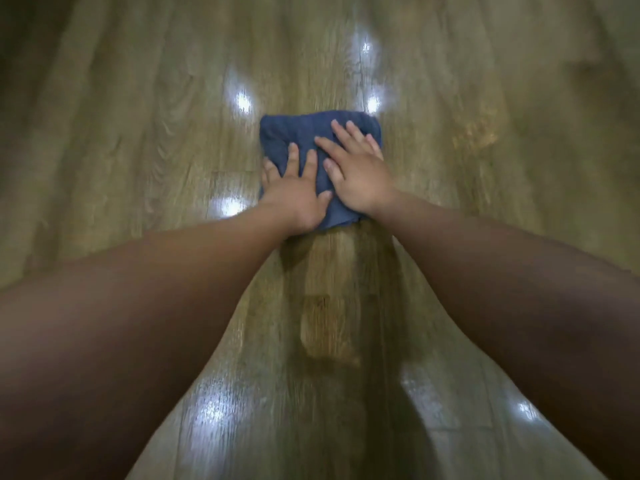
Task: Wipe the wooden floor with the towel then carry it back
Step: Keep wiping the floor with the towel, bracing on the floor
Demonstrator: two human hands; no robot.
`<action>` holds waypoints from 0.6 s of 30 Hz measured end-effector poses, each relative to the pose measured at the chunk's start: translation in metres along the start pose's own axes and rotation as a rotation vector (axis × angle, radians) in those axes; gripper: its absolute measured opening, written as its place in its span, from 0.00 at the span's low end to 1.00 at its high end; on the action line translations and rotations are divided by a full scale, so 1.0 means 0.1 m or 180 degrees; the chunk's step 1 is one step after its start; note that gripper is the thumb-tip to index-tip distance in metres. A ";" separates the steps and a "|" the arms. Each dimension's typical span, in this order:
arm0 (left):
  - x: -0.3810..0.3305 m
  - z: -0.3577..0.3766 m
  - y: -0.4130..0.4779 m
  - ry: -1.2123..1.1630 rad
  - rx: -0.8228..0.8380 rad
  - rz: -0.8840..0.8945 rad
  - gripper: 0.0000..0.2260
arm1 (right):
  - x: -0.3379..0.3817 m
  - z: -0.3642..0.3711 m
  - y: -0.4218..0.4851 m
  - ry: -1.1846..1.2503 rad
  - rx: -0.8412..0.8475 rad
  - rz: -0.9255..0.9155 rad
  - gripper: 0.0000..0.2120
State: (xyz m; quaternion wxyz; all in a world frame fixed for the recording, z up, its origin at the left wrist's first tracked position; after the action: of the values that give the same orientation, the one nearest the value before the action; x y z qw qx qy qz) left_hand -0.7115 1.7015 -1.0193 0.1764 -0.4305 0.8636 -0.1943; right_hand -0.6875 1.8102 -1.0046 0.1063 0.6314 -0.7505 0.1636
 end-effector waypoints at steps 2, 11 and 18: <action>-0.04 0.09 -0.22 0.0040 -0.0221 0.0139 0.33 | 0.04 0.02 -0.14 -0.0070 -0.0069 -0.0044 0.23; -0.10 0.33 -0.83 -0.0432 -0.0287 0.0061 0.34 | 0.16 0.08 -0.63 -0.0018 -0.0067 -0.0269 0.22; -0.19 0.57 -1.20 -0.0569 -0.0321 0.0041 0.34 | 0.24 0.14 -1.02 -0.0020 -0.0046 -0.0351 0.22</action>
State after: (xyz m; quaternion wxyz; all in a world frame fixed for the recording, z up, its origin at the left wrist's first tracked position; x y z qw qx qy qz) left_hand -0.5925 1.6402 -1.0068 0.2321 -0.4490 0.8558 -0.1102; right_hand -0.5915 1.7676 -0.9970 0.1174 0.6716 -0.7160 0.1501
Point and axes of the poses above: each hand's wrist, its own y-axis towards the middle knuckle, its own z-axis out of the palm, x = y × z, the point moved 8 cm from there along y, towards the middle knuckle, and after that the axes turned 4 degrees about x, right-handed, at the moved point
